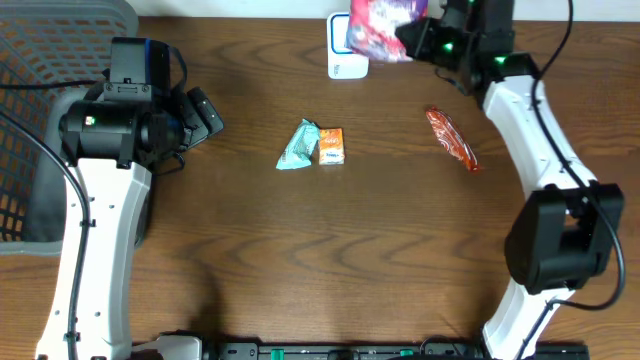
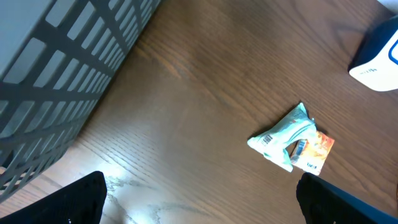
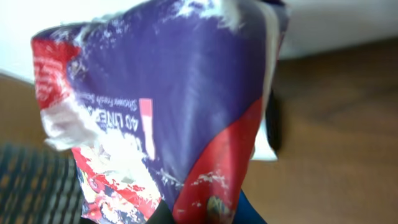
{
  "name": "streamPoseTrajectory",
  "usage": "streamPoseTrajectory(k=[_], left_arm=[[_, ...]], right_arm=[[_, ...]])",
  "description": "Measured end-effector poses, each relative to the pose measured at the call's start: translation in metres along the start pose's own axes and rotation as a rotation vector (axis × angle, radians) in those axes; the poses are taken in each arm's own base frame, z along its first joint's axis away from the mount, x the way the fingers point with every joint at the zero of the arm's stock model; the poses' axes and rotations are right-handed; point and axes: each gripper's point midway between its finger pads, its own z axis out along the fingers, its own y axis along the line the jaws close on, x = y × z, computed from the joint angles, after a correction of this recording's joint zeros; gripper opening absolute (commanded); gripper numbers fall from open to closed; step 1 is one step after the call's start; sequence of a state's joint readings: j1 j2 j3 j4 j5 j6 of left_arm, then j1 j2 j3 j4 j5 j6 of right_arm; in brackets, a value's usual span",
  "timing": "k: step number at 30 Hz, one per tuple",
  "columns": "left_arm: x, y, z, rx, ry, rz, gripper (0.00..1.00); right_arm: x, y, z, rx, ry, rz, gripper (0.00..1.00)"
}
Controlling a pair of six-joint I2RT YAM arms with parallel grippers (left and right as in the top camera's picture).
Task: Scan the item barcode
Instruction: 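Raise the purple-red bag in front of the scanner window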
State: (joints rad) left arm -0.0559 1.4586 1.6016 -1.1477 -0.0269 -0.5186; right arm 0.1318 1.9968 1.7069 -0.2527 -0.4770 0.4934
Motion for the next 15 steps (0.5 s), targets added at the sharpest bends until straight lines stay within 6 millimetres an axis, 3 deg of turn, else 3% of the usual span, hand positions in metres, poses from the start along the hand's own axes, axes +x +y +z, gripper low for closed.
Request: streamPoseTrajectory(k=[5, 10, 13, 15], left_arm=[[0.0, 0.0, 0.0, 0.0, 0.0, 0.0, 0.98], [0.0, 0.0, 0.0, 0.0, 0.001, 0.0, 0.98], [0.0, 0.0, 0.0, 0.0, 0.0, 0.0, 0.98], [0.0, 0.0, 0.0, 0.0, 0.001, 0.0, 0.98]], right_arm=[[-0.002, 0.012, 0.043, -0.054, -0.091, 0.031, 0.01], [0.033, -0.013, 0.085, -0.025, -0.042, 0.098, 0.01], [0.041, -0.036, 0.085, 0.03, -0.012, 0.131, 0.01], [0.027, -0.051, 0.071, 0.067, -0.02, 0.142, 0.01]])
